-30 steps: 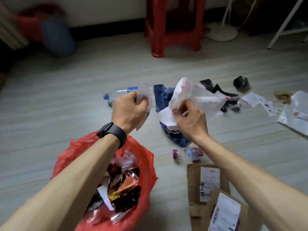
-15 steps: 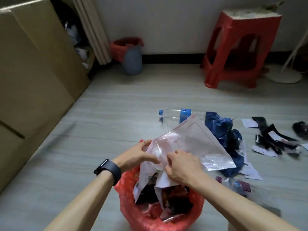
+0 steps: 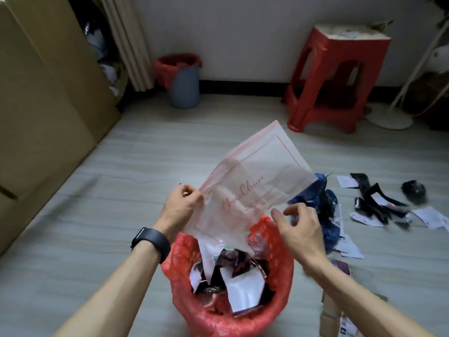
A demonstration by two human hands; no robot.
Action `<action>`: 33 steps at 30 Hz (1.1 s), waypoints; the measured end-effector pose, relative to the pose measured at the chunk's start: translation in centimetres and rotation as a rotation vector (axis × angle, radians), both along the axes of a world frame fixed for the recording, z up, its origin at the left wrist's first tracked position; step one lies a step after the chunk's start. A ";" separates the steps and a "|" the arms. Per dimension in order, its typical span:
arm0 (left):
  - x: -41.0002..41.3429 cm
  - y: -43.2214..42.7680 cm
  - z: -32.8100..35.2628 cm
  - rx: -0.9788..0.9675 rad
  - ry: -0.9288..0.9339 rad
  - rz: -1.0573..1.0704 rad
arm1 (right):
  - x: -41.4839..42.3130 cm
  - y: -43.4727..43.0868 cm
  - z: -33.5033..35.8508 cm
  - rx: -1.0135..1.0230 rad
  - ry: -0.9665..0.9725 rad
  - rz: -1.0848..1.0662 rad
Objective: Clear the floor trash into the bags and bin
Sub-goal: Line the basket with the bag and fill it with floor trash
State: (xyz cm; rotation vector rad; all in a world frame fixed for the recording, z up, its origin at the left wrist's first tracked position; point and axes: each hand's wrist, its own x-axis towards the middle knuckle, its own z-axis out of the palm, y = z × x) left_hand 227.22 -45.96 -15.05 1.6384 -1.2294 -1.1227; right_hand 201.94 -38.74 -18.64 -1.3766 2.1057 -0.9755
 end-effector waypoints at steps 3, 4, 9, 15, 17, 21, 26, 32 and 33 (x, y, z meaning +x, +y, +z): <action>-0.2 -0.1 2.1 0.024 0.257 0.078 | 0.4 -2.4 1.8 0.166 -0.466 -0.059; -0.4 0.0 2.6 0.036 0.336 0.081 | 0.7 -3.1 2.5 0.168 -0.595 -0.046; 0.5 1.1 3.8 0.138 0.545 0.022 | 2.7 -6.4 5.8 0.127 -0.824 0.060; 2.1 1.5 2.5 0.035 0.245 0.010 | 4.0 -6.2 5.9 0.017 -0.458 0.169; 2.4 1.4 2.5 0.023 0.309 -0.041 | 4.4 -5.3 5.8 0.009 -0.437 0.192; 2.7 1.4 2.2 0.042 0.289 -0.173 | 3.4 -3.4 5.9 -0.103 -0.304 0.133; 3.2 1.4 2.4 0.034 0.112 -0.318 | 0.9 -1.7 6.2 0.014 -0.377 0.473; 3.1 1.4 2.7 0.015 -0.051 -0.389 | -1.2 -1.1 6.7 0.001 -0.218 0.525; 3.2 1.4 2.8 -0.015 -0.094 -0.394 | -1.3 -1.0 6.8 -0.041 -0.111 0.495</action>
